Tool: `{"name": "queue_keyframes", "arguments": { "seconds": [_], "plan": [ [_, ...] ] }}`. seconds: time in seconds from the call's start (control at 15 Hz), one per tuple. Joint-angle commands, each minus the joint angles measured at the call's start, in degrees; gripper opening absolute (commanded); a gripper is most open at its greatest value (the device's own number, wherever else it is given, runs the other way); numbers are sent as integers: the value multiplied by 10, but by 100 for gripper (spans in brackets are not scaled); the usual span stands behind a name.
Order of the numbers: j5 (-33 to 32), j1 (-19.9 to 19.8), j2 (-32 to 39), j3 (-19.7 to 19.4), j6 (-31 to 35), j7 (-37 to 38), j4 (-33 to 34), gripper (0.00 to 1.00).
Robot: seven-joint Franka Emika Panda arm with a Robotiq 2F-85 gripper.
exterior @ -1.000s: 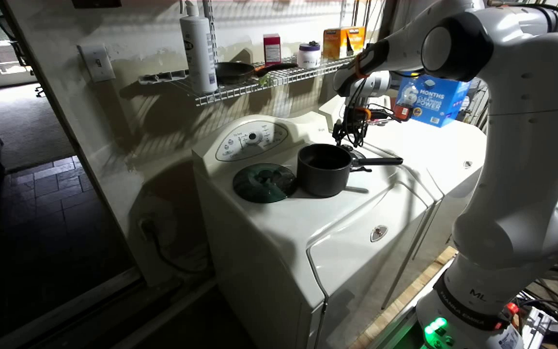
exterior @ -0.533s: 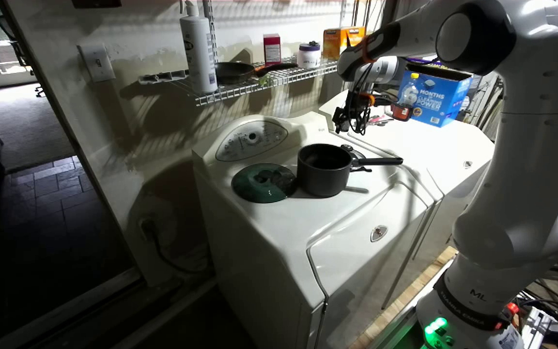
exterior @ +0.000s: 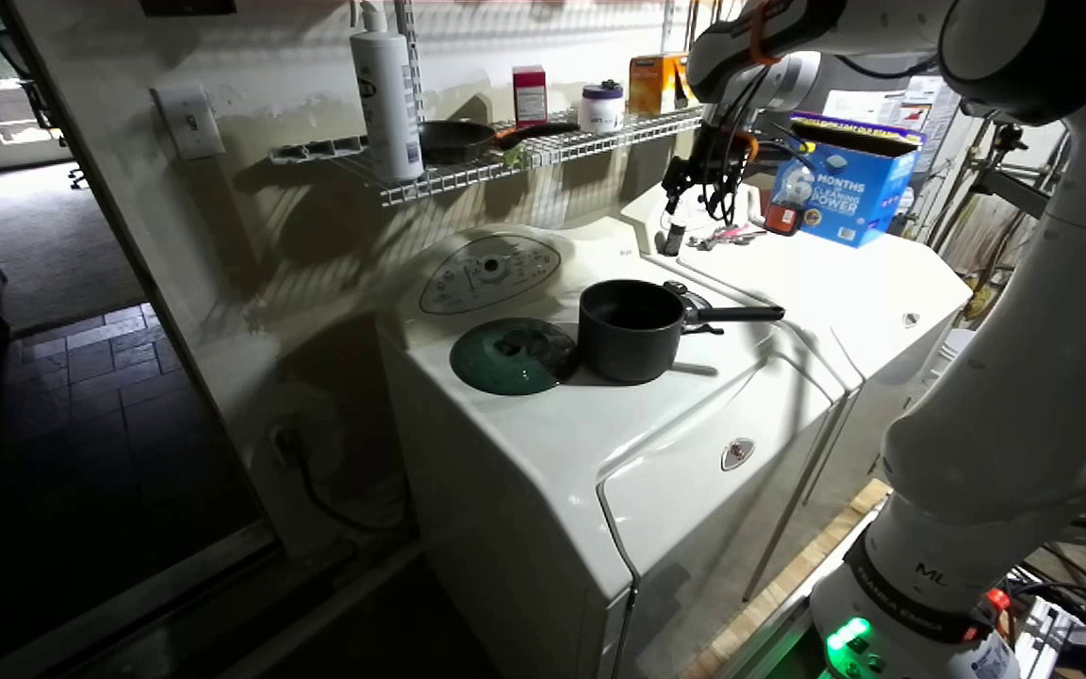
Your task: Pick up the clear oven pot lid and put it on the black oven mat
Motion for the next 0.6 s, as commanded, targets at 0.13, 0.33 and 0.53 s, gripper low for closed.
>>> {"name": "queue_keyframes", "arguments": {
  "seconds": [0.13,0.33,0.53],
  "plan": [
    [-27,13,-72,-15,-17,37,-48,100],
    [-13,12,-55,-18,-13,18,-30,100],
    [-14,13,-58,-19,-13,20,-34,100]
  ]
}}
